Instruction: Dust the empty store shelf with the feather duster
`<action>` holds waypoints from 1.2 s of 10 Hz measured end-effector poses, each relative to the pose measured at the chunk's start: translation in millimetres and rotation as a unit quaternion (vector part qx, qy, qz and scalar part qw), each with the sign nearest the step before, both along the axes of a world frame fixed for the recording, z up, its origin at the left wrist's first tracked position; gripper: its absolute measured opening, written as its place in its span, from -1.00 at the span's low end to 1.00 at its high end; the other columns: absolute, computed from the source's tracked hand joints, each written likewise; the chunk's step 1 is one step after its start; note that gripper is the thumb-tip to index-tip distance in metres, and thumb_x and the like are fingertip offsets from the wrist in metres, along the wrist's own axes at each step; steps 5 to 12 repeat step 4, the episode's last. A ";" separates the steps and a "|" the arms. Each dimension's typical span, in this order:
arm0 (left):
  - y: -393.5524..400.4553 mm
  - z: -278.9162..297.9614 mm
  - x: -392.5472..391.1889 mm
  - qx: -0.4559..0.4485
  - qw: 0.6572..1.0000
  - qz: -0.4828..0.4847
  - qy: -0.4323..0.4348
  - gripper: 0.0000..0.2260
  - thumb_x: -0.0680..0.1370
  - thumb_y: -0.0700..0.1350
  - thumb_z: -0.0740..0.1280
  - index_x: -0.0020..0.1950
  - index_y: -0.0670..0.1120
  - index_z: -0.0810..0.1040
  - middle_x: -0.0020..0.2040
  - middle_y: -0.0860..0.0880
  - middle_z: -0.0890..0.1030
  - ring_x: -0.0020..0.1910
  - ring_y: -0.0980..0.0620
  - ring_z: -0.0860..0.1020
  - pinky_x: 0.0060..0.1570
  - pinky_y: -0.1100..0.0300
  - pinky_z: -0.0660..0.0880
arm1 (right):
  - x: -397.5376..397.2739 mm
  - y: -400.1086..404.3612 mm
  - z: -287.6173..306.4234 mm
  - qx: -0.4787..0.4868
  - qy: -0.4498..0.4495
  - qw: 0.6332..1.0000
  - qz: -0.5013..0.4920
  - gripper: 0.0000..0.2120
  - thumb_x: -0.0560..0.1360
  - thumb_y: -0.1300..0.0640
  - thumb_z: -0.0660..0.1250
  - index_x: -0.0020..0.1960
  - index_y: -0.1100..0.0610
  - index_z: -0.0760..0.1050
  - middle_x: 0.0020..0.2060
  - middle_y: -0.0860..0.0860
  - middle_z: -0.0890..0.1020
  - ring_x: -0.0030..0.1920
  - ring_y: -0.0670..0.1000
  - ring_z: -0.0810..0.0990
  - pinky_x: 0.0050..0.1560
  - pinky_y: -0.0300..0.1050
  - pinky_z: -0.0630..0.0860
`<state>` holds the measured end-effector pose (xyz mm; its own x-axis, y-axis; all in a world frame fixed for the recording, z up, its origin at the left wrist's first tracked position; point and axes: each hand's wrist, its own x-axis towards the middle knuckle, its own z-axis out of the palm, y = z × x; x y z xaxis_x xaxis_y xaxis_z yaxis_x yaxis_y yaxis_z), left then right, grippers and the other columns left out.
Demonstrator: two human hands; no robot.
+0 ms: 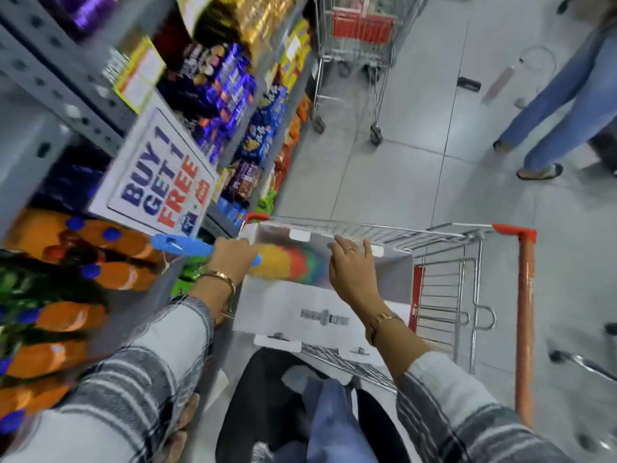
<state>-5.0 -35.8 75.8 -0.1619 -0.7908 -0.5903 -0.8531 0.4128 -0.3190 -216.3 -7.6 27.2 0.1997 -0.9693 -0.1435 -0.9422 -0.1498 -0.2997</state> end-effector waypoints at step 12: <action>1.2 -100.5 10.5 -0.083 0.997 0.002 -0.004 -0.70 0.58 -0.24 0.12 0.29 -0.13 0.41 0.16 -0.13 0.56 0.15 -0.14 0.50 0.15 0.02 0.39 | 5.4 2.7 -60.8 0.052 0.006 0.999 -0.006 -0.66 0.53 0.22 0.12 0.30 0.20 0.31 0.40 0.17 0.33 0.38 0.14 0.28 0.43 0.25 -0.07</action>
